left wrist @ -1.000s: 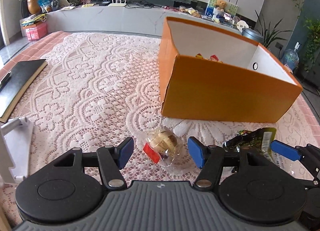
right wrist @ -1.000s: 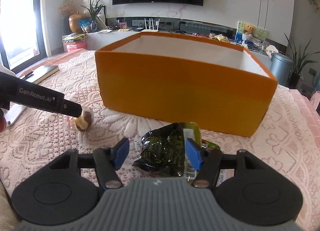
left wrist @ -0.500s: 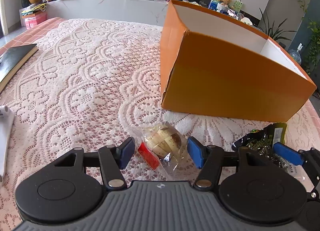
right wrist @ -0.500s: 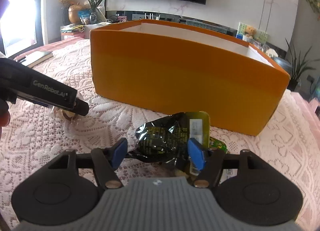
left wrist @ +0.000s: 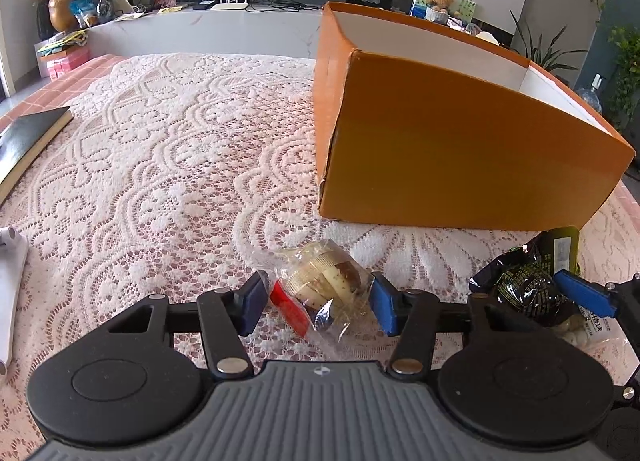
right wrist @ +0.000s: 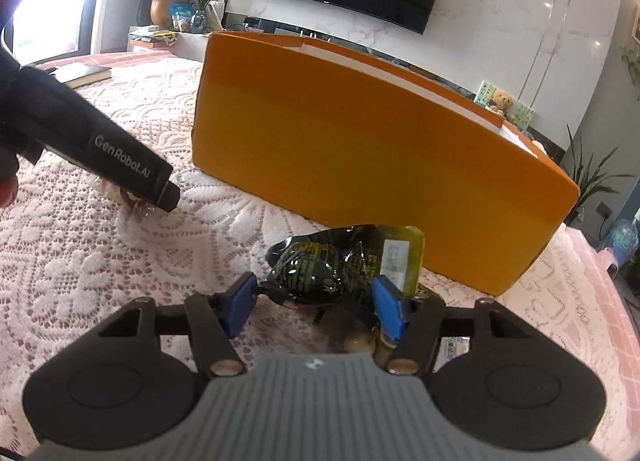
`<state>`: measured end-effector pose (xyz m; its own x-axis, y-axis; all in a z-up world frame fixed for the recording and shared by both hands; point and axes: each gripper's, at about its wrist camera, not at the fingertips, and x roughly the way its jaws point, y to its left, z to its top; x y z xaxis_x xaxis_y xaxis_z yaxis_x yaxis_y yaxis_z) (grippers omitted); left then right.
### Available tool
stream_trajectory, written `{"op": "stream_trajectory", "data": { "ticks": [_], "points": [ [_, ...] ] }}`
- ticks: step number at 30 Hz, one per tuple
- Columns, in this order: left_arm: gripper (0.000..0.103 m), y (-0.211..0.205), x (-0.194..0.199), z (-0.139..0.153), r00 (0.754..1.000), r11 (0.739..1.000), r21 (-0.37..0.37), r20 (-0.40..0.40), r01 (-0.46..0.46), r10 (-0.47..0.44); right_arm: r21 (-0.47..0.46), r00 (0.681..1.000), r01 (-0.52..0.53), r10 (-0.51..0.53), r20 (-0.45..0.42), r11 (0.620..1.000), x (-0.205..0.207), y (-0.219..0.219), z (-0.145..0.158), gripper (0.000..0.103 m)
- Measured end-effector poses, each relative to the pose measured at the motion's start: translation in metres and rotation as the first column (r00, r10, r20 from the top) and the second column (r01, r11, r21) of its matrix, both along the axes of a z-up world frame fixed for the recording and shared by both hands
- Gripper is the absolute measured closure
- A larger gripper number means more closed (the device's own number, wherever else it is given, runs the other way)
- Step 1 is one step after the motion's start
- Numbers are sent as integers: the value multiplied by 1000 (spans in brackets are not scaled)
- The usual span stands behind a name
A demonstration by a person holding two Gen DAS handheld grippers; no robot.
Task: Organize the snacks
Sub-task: 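Grasp the clear bread-ball pack with the left tool while the right tool grasps the dark green pack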
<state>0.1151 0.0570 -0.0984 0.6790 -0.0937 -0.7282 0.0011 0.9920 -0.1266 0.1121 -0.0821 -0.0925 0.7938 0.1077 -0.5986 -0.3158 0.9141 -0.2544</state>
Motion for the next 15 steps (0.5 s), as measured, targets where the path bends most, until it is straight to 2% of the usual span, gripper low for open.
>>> {"op": "stream_trajectory", "data": {
  "ticks": [15],
  "points": [
    [45,-1,-6,4,1000,1000,-7,6,17,-17,-46,997,-21,24,71,999,-14,4,10,52]
  ]
}}
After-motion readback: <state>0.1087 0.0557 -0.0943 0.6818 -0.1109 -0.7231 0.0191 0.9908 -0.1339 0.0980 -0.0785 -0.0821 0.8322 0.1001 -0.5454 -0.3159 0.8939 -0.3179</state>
